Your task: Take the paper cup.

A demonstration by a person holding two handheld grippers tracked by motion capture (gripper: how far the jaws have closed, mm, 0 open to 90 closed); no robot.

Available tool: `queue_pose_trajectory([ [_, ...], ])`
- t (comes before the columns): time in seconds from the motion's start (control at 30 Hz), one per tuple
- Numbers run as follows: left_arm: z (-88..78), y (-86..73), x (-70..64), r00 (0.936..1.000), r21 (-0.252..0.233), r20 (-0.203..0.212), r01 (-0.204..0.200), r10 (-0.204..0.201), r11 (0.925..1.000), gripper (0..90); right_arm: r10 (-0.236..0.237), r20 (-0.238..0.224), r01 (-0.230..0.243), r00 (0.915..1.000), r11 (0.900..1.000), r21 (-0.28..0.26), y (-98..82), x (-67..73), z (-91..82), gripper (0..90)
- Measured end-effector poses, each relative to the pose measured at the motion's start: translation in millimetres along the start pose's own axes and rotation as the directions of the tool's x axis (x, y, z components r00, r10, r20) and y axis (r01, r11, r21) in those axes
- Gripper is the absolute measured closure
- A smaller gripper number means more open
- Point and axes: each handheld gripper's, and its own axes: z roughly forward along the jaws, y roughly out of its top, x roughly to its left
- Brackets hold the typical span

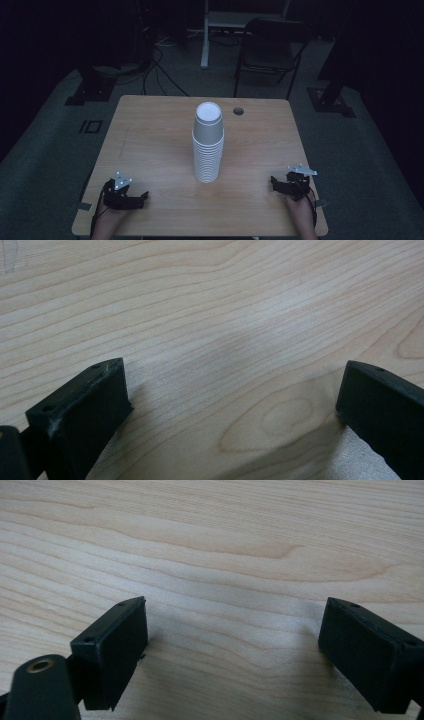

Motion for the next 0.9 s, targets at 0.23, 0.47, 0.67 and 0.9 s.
queue_pose_trajectory([
  [0.23,0.0,0.0,0.7,0.9999,-0.001,0.008,-0.009,0.009,1.0000,0.7,-0.001,0.000,0.001,1.0000,1.000,0.001,0.1,0.0,0.1,11.7],
  [0.47,0.7,1.7,1.1,0.9988,0.004,0.033,-0.036,0.036,0.9993,0.8,-0.002,0.000,0.002,1.0000,1.000,0.001,0.2,0.0,0.2,11.6],
  [0.67,0.8,9.2,-2.9,0.9934,-0.011,0.105,-0.046,0.047,0.9989,1.2,-0.003,0.001,0.003,1.0000,1.000,0.003,0.7,0.0,0.6,11.5],
  [0.9,-2.1,15.0,-4.7,0.9851,-0.044,0.164,-0.046,0.053,0.9980,1.2,0.021,-0.095,-0.017,0.9953,0.999,0.037,8.0,0.1,-0.7,11.2],
])
